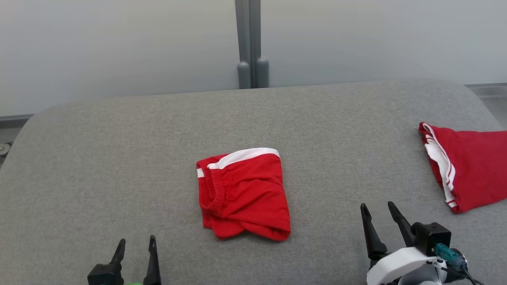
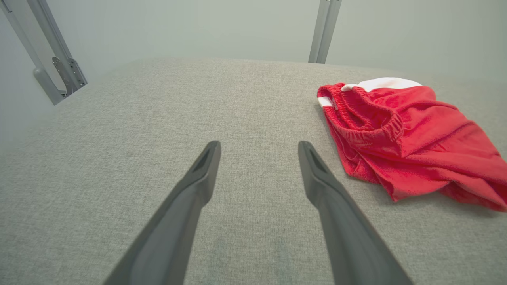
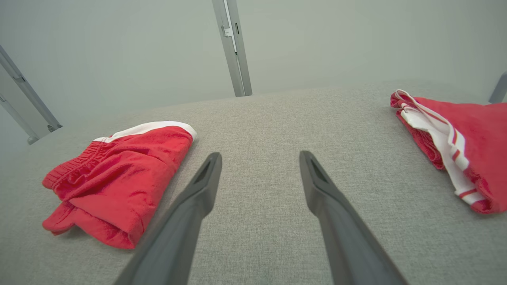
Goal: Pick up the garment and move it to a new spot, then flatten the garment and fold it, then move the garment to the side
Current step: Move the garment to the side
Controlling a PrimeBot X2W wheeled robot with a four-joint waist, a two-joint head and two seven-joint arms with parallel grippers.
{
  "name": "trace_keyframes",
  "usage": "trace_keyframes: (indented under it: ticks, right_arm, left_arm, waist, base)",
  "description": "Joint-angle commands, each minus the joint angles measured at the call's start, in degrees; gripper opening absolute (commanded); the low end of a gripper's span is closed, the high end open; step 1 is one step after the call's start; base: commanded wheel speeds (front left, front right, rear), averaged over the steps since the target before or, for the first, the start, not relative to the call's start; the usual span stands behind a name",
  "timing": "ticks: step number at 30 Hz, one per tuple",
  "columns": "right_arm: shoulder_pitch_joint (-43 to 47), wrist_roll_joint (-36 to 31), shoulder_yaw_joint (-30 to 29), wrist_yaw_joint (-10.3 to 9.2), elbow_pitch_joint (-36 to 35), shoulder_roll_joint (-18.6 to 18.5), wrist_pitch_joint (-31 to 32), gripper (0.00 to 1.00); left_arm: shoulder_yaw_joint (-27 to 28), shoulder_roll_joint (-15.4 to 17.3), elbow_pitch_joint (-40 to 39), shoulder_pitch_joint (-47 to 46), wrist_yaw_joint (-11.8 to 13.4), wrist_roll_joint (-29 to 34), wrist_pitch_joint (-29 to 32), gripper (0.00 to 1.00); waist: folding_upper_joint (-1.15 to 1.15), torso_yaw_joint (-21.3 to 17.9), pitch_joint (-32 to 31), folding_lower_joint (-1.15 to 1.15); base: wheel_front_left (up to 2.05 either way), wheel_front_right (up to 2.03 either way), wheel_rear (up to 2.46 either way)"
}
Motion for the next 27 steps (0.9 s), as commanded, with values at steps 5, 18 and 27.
trace_keyframes:
  ticks: [5, 18, 27]
  right_arm:
    - [-1.2, 1.9, 0.8, -0.02, 1.5, -0.1, -0.1, 1.00]
    - [-7.7, 8.0, -2.7, -0.02, 9.9, -0.1, -0.1, 1.00]
    - [-14.4, 8.7, -4.3, -0.02, 20.2, -0.2, -0.1, 1.00]
  left_arm:
    - [-3.0, 0.2, 0.3, -2.0, -0.6, 0.4, -0.1, 1.00]
    - [-6.9, 0.2, -0.2, -4.4, -0.5, 0.5, -0.1, 1.00]
    - [-6.9, 0.1, -0.7, -3.2, -0.1, 0.2, -0.1, 1.00]
  waist:
    - [0.00, 7.9, 3.3, 0.00]
    - [0.00, 25.4, 7.8, 0.00]
    - [0.00, 29.2, 9.1, 0.00]
  base:
    - [0.00, 0.00, 0.00]
    - [0.00, 0.00, 0.00]
    - [0.00, 0.00, 0.00]
